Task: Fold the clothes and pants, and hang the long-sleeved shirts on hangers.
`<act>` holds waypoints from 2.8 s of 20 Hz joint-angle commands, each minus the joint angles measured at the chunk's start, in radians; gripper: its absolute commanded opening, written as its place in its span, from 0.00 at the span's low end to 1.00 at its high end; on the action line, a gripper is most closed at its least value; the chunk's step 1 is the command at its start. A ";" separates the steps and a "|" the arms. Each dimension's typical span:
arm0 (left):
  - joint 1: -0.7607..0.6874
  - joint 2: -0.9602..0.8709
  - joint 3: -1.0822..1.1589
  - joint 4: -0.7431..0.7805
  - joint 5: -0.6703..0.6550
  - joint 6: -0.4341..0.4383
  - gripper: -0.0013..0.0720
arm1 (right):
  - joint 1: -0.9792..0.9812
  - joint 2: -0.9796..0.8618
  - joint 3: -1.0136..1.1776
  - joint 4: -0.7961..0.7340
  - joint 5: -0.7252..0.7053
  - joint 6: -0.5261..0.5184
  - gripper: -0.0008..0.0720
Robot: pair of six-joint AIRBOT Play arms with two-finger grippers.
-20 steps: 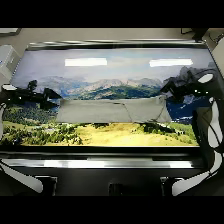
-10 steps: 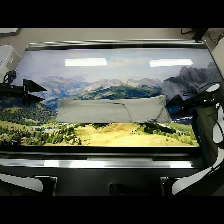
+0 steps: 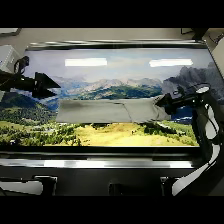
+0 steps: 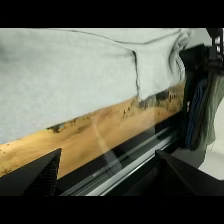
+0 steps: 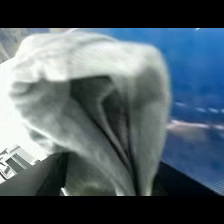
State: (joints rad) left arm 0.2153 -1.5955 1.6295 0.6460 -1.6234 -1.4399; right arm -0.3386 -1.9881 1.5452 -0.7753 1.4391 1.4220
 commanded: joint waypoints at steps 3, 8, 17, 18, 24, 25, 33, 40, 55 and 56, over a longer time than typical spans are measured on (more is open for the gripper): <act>-0.152 0.013 0.001 0.001 0.067 0.005 0.93 | 0.082 0.017 0.000 0.027 0.071 -0.021 0.35; -0.332 0.008 -0.097 0.020 0.399 0.079 0.30 | 0.154 0.156 0.000 -0.001 0.069 0.006 0.05; -0.659 -0.217 -0.326 -0.058 0.818 -0.029 0.05 | 0.312 0.535 0.000 -0.009 0.081 0.175 0.05; -0.682 -0.245 -0.326 -0.086 0.842 -0.049 0.05 | 0.324 0.569 0.000 -0.008 0.082 0.192 0.05; -0.911 -0.314 -0.282 -0.405 1.111 -0.064 0.05 | 0.338 0.758 0.000 -0.043 0.131 0.338 0.05; -0.958 -0.331 -0.240 -0.444 1.149 -0.064 0.05 | 0.338 0.775 0.000 -0.078 0.143 0.366 0.05; -0.881 -0.367 -0.055 -0.237 0.880 0.085 0.04 | 0.338 0.689 0.000 -0.083 0.005 0.322 0.05; -0.362 0.021 -0.057 0.353 0.528 0.026 0.04 | 0.562 0.463 0.000 0.098 -0.219 0.275 0.05; -0.055 0.494 -0.058 0.354 0.348 0.053 0.04 | 0.564 0.172 0.009 0.346 -0.403 0.143 0.96; -0.055 0.493 -0.059 0.354 0.348 0.053 0.04 | 0.485 0.205 0.009 0.232 -0.328 0.176 0.96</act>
State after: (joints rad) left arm 0.1551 -1.1179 1.5715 0.9966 -1.2545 -1.3960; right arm 0.3107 -1.8492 1.5524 -0.3645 0.9691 1.5867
